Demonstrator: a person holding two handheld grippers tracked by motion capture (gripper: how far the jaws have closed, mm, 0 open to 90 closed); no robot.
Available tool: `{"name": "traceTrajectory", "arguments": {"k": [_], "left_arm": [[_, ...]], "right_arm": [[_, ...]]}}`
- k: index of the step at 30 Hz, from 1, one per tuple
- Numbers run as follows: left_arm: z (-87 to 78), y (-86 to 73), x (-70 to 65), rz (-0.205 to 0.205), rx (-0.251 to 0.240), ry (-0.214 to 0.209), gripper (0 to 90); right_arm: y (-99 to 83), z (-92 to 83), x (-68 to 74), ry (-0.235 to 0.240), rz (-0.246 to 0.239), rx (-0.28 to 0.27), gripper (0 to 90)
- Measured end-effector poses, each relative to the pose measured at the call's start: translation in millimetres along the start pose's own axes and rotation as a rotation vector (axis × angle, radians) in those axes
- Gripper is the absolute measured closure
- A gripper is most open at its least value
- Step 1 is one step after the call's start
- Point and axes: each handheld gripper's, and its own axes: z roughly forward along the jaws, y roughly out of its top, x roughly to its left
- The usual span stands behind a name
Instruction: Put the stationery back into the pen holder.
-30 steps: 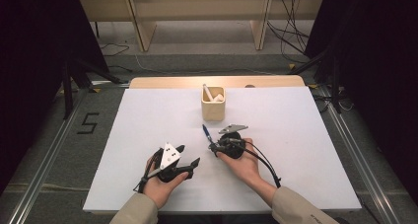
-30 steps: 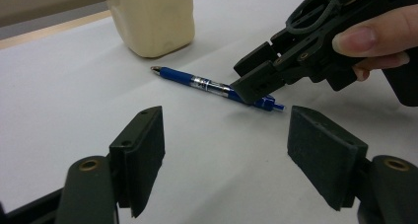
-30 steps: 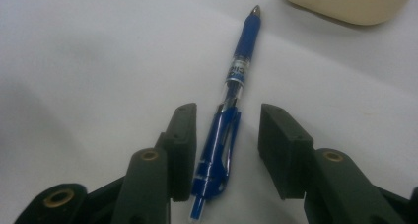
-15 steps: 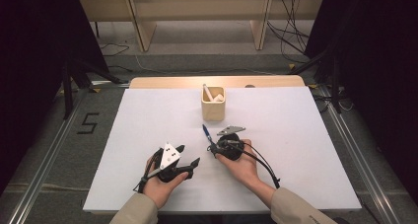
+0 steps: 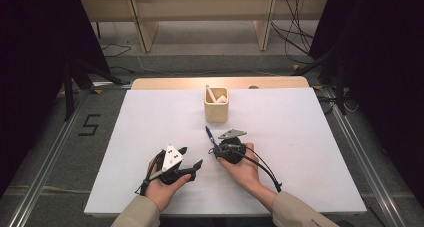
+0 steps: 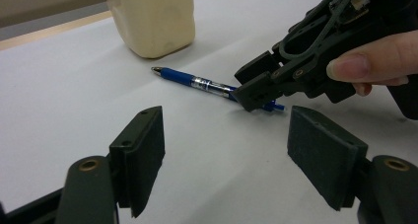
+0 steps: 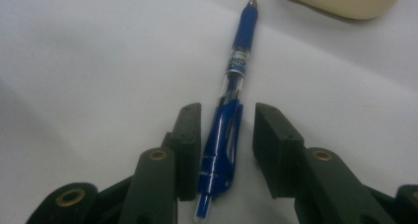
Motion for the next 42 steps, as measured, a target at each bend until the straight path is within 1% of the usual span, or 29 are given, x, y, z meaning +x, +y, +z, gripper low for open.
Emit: {"name": "traceTrajectory", "arguments": {"k": [10,23,26,32,37,42], "left_arm": [[-0.2,0.1,0.2,0.001,-0.001,0.001,30.5],[0.0,0.2,-0.4,0.000,-0.001,0.000,30.5],[0.1,0.1,-0.3,0.000,-0.002,0.000,30.5],[0.1,0.1,-0.3,0.001,-0.001,0.000,30.5],[0.1,-0.1,0.0,0.002,0.001,0.000,30.5],[0.1,-0.3,0.7,0.003,0.002,0.001,30.5]], "right_arm": [[0.2,0.7,2.8,-0.021,-0.002,-0.001,67.8],[0.5,1.0,2.2,-0.024,0.009,0.003,72.7],[0.7,1.0,2.1,-0.027,0.019,0.003,74.4],[0.8,1.2,2.5,-0.033,0.024,0.003,74.9],[1.0,1.0,1.5,-0.030,0.027,0.006,76.4],[1.3,0.8,-1.0,-0.015,0.037,0.007,76.9]]}}
